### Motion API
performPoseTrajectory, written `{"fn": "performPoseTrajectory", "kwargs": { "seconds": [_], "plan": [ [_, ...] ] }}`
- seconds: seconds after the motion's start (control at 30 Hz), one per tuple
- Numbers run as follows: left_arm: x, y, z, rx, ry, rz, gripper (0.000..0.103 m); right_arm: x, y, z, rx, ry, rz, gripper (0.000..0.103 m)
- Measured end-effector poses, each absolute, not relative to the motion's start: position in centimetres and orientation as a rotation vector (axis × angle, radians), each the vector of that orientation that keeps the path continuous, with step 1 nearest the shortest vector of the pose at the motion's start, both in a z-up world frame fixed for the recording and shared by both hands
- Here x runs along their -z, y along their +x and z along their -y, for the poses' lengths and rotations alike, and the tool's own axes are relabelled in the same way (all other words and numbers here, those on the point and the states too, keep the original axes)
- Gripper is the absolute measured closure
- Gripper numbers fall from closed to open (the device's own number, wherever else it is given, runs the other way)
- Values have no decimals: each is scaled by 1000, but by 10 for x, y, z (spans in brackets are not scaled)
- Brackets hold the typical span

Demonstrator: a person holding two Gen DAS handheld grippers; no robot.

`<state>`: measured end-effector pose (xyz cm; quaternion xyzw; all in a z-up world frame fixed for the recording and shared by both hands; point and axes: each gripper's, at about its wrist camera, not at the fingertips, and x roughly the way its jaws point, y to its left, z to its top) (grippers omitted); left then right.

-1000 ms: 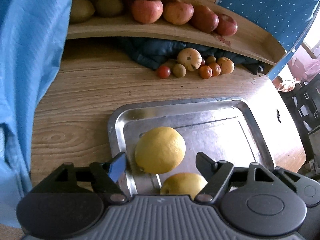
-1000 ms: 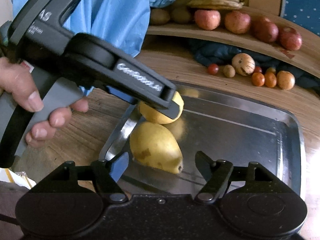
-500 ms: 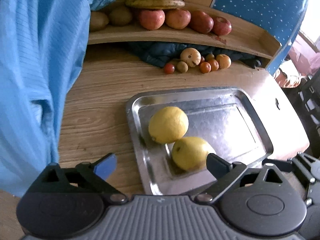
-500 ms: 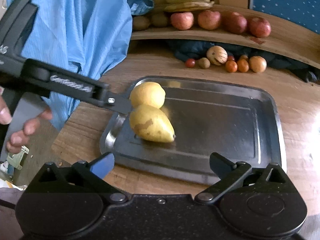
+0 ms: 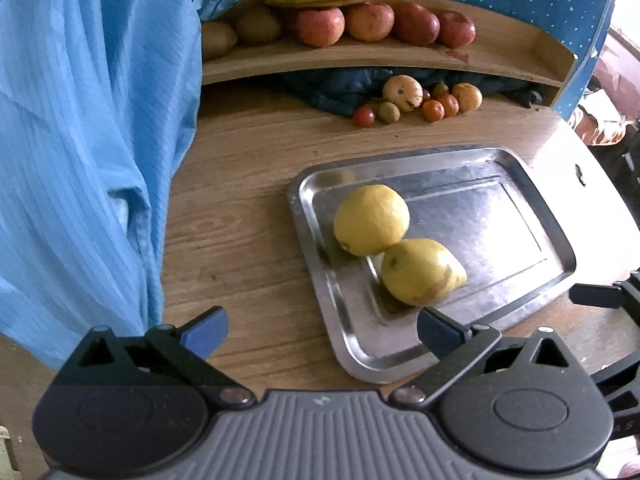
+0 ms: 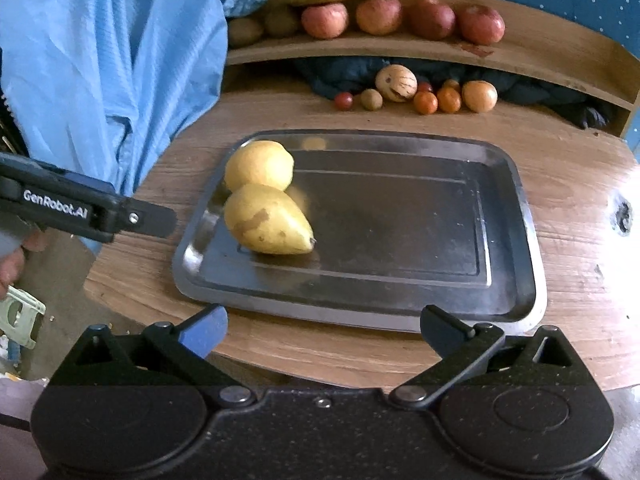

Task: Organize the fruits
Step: 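Move both tools back toward the small fruits under the shelf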

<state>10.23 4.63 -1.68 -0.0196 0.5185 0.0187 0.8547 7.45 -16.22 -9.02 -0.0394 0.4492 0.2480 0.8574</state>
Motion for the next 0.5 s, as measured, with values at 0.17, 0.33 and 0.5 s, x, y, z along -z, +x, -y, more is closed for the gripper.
{"fn": "performPoseTrajectory", "kwargs": {
  "seconds": [0.17, 0.33, 0.5],
  "plan": [
    [14, 116, -51, -46, -29, -1086, 0, 90, 83, 163, -492, -84, -948, 1],
    [12, 134, -57, -41, -32, -1083, 0, 88, 94, 162, -473, -76, -943, 1],
    [10, 155, -60, -41, -19, -1053, 0, 84, 110, 158, -460, -77, -935, 1]
  ]
}}
